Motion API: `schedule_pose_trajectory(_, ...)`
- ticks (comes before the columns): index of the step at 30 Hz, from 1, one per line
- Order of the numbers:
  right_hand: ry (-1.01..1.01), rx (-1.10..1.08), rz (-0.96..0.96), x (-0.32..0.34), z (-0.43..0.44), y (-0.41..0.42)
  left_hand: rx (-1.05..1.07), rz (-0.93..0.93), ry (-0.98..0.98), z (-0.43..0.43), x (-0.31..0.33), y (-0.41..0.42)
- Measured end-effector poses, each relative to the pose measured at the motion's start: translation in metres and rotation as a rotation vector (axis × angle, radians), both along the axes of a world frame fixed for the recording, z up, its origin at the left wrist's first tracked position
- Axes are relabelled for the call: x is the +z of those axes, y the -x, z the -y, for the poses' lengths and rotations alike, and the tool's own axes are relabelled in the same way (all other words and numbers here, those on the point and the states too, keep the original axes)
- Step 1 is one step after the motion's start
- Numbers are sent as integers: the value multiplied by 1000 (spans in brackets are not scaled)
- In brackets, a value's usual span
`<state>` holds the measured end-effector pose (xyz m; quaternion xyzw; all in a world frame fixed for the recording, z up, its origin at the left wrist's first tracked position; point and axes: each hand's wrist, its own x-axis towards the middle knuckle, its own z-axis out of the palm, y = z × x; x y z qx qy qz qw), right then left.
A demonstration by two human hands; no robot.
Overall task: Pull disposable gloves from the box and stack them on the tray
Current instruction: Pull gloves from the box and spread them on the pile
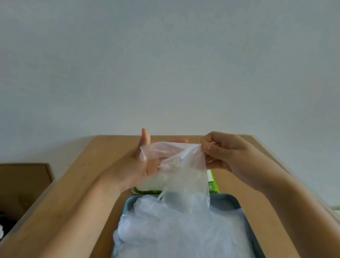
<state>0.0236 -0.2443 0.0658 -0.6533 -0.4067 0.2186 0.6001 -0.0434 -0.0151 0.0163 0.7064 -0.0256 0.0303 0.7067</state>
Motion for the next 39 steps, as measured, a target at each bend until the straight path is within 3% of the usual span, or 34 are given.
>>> schedule_pose_trajectory(3,6,2,-69,-6,4,9,-188,73,-183,16,4,18)
schedule_pose_trajectory(8,32,-41,-164,-19,10,23,-270,-10,-88,37,12,49)
schedule_pose_trajectory(11,72,-98,-193,-26,9,28,-318,-8,-176,46,15,67)
schedule_pose_trajectory(14,90,-88,-216,-28,11,35,-198,-54,-292,56,17,77)
schedule_pose_trajectory(18,88,-162,-167,-34,13,48,101,-71,-258,70,16,78)
schedule_pose_trajectory(20,69,-195,56,-36,20,58,241,-108,-208,74,15,79)
schedule_pose_trajectory(22,99,-94,400,-36,31,70,336,-137,-152,76,16,81)
schedule_pose_trajectory(26,326,-11,928,-44,38,88,397,-157,-85,80,18,81)
schedule_pose_trajectory(30,216,-216,1180,-56,32,82,365,-173,-39,80,17,82)
schedule_pose_trajectory(34,59,-392,1098,-52,33,78,264,-189,-19,78,18,88)
schedule_pose_trajectory(36,79,-443,881,-47,35,79,232,-179,-40,75,17,89)
schedule_pose_trajectory(39,93,-454,369,-39,37,77,221,-209,-109,66,13,88)
